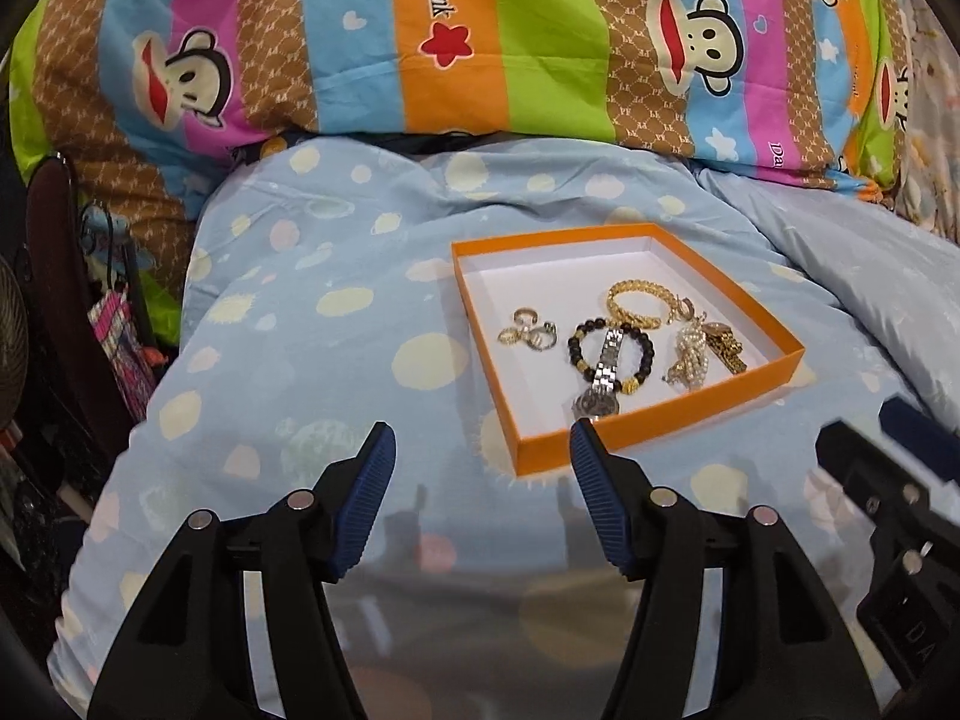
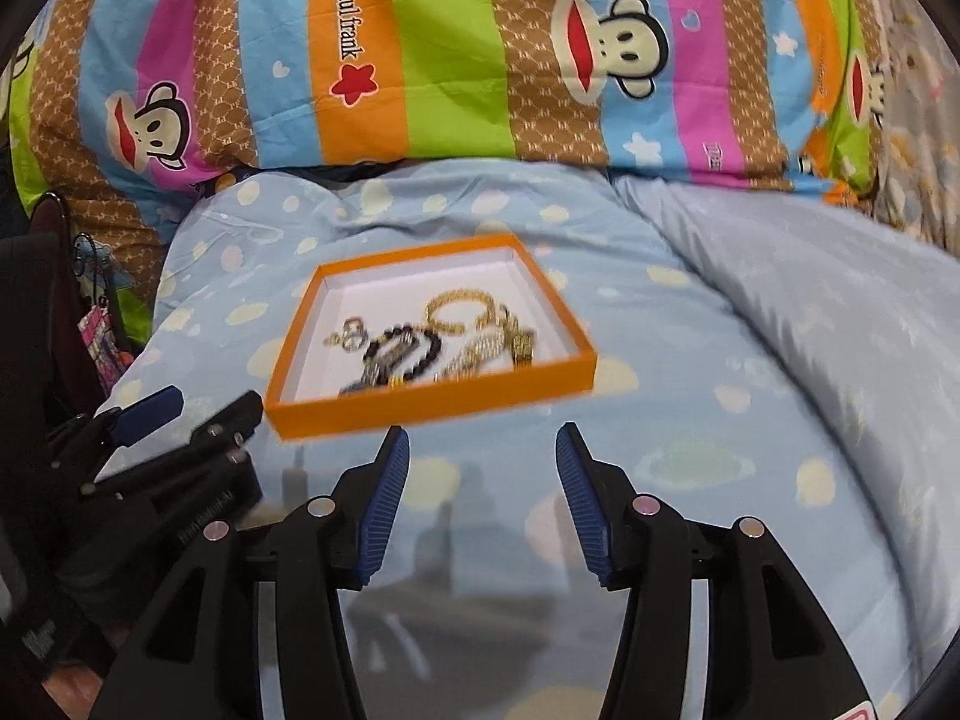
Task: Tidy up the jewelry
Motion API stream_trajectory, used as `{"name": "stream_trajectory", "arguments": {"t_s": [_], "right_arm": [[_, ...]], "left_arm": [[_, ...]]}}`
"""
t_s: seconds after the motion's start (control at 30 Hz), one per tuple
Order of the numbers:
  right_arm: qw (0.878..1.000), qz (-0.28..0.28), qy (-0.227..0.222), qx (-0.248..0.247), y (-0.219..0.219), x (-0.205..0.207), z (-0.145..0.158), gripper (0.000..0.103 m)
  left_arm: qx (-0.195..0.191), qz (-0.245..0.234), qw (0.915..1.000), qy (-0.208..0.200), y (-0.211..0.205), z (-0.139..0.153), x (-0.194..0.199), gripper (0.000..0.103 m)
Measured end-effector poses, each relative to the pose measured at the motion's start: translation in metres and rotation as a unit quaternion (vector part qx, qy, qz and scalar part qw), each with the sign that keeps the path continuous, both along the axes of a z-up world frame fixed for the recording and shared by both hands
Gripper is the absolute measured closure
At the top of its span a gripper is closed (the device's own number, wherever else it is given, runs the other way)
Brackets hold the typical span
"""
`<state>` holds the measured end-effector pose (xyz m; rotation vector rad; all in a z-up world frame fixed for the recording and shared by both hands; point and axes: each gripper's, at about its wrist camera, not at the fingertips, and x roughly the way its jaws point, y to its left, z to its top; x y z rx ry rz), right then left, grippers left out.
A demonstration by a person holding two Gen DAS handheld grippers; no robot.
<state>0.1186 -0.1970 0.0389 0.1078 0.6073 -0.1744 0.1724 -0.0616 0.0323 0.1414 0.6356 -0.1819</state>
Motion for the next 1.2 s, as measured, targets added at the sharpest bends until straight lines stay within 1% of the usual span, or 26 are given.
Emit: {"name": "stream_trajectory", "arguments": {"t_s": [0.13,0.23,0.37,0.57,0.7,0.77,1.0,1.07,1.17,1.2], "right_arm": [[1.000,-0.009,-0.002,0.002,-0.003,0.014,-0.008,0.047],[1.000,-0.008,0.012,0.019,-0.008,0.019,-0.017,0.047],[1.000,-0.009,0.014,0.018,-0.010,0.023,-0.012,0.046],[0.999,-0.011,0.023,0.028,-0.015,0.030,-0.011,0.044],[0.999,-0.012,0.021,0.024,-0.014,0.029,-0.011,0.044],[0.999,-0.011,0.022,0.023,-0.014,0.029,-0.012,0.044],[0.999,-0.016,0.023,0.017,-0.014,0.029,-0.014,0.044],[0.999,-0.015,0.024,0.014,-0.013,0.029,-0.015,0.044],[1.000,-0.014,0.023,0.007,-0.010,0.029,-0.015,0.044],[1.000,-0.013,0.022,0.004,-0.009,0.028,-0.015,0.044]], "left_arm": [[-0.007,0.005,1.0000,0.000,-0.002,-0.005,0.009,0.045],[-0.005,0.006,1.0000,-0.004,-0.002,-0.006,0.012,0.045],[-0.013,0.006,0.9999,-0.006,-0.001,-0.003,0.017,0.043],[-0.008,0.010,0.9999,-0.005,-0.002,-0.004,0.023,0.043],[-0.007,0.011,0.9999,-0.004,-0.002,-0.005,0.024,0.042],[-0.006,0.012,0.9999,-0.004,-0.002,-0.005,0.024,0.038],[-0.003,0.013,0.9999,-0.008,-0.002,-0.006,0.024,0.036],[-0.002,0.015,0.9998,-0.009,-0.002,-0.005,0.023,0.028],[0.000,0.017,0.9998,-0.013,-0.003,-0.005,0.022,0.020],[0.001,0.019,0.9997,-0.014,-0.003,-0.004,0.021,0.019]]}}
